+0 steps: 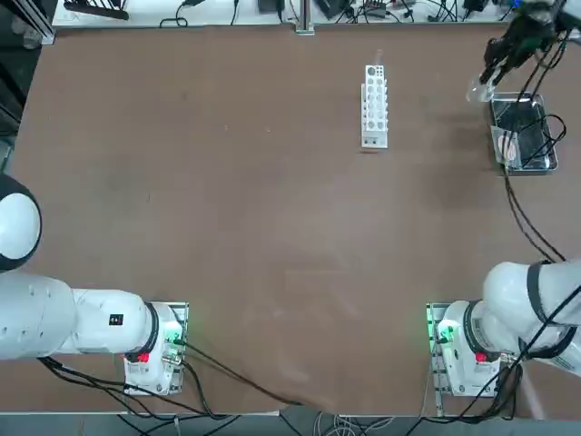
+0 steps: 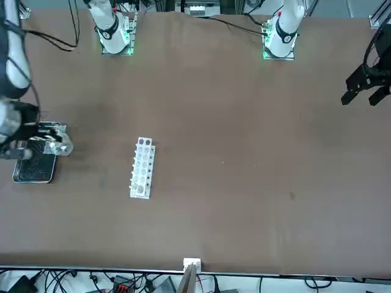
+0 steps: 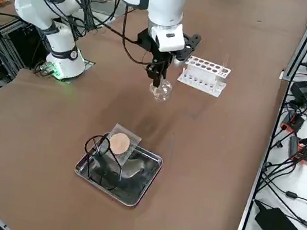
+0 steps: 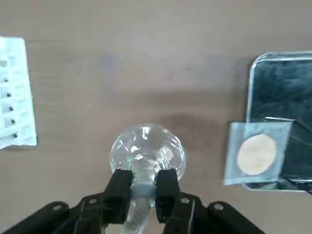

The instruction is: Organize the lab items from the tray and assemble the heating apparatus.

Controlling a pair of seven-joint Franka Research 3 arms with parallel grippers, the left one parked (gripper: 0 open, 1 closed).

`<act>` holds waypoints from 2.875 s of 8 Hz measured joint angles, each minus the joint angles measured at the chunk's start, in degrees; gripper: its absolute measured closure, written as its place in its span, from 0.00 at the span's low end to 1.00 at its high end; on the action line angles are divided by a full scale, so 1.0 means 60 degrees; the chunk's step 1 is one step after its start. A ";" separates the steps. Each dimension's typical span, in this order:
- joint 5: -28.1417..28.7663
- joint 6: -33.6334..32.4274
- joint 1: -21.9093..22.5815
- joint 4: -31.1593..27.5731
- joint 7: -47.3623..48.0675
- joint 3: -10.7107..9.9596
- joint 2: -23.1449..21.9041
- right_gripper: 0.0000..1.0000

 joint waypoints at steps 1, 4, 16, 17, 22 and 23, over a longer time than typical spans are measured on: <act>0.0047 0.0602 0.0145 -0.0768 0.0174 0.0020 -0.0161 0.70; 0.0048 0.2658 0.0641 -0.2606 0.0717 0.0035 -0.0229 0.70; -0.0239 0.3927 0.0428 -0.3366 0.0715 -0.0188 0.0351 0.70; -0.0239 0.3945 0.0426 -0.3233 0.0715 -0.0203 0.0478 0.70; -0.0257 0.3860 0.0424 -0.2683 0.0710 -0.0239 0.0695 0.40; -0.0272 0.3478 0.0426 -0.2382 0.0709 -0.0236 0.0647 0.22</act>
